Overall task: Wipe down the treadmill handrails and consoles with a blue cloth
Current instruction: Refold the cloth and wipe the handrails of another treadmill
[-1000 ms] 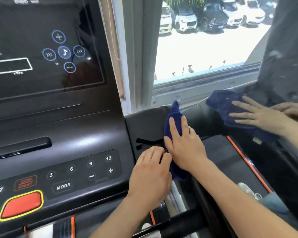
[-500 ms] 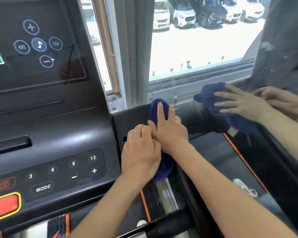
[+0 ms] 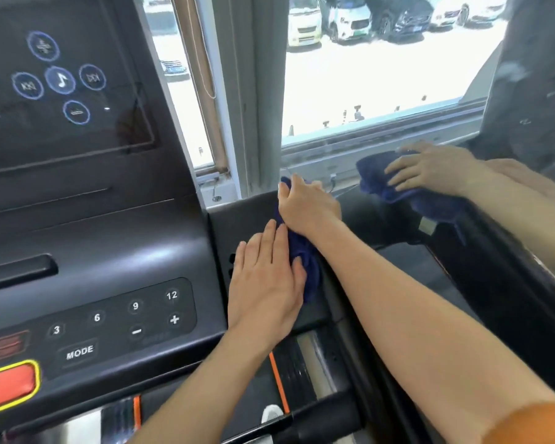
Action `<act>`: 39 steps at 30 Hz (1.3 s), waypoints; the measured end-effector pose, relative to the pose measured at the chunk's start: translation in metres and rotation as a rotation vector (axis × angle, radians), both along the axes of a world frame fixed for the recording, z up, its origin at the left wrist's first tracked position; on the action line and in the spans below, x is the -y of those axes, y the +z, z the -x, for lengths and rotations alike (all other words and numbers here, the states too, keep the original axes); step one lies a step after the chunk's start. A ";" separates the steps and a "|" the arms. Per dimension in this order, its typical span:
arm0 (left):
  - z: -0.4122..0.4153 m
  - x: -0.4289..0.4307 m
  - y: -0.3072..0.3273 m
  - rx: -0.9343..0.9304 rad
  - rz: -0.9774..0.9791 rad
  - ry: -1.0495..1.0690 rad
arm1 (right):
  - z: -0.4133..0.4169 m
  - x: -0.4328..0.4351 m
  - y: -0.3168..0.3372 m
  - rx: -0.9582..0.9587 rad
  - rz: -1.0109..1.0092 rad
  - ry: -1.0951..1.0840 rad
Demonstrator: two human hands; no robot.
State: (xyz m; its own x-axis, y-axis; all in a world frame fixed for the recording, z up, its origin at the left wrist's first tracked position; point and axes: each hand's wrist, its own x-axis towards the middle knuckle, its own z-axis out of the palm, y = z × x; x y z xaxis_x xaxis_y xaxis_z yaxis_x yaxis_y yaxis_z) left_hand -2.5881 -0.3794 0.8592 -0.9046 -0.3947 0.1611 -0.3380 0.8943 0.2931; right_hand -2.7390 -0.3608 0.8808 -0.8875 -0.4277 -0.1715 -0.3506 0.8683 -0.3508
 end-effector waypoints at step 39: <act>-0.133 -0.069 -0.008 0.344 0.009 -0.369 | -0.207 -0.185 -0.006 -0.191 -0.401 -0.133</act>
